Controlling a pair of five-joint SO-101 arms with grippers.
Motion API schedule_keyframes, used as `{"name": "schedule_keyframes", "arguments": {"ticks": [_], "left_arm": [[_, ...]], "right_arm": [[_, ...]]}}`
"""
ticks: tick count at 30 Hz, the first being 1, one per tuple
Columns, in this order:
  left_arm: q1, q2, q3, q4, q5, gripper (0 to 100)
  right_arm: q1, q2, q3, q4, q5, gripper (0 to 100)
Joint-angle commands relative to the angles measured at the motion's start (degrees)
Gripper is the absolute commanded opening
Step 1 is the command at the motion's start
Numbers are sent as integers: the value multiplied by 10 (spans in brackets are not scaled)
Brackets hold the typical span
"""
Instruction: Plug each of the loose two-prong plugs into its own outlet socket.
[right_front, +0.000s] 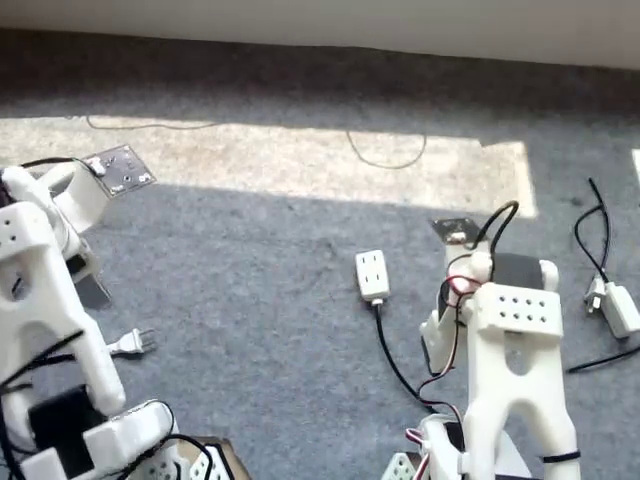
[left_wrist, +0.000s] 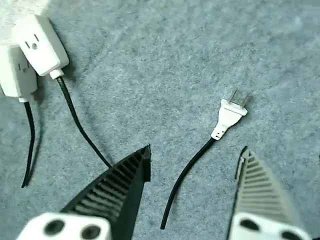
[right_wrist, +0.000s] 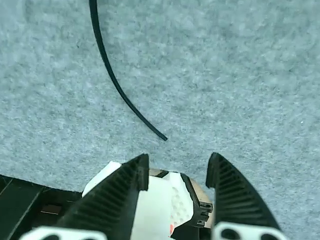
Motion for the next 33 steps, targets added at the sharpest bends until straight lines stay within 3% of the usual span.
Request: {"name": "schedule_keyframes", "arguments": {"ticks": [1, 8, 17, 27, 33], "left_arm": [[-18, 100, -70, 32, -85, 270], [-31, 122, 19, 33, -234, 270], [-28, 135, 64, 21, -310, 270], [-18, 200, 142, -166, -324, 270], [10, 245, 141, -188, -324, 269]], "right_arm": [[5, -24, 58, -43, 9, 191], [5, -26, 84, -86, 20, 191], [5, -27, 160, -176, 17, 191], [5, -27, 162, -189, 16, 191], [5, -27, 162, -189, 16, 191]]}}
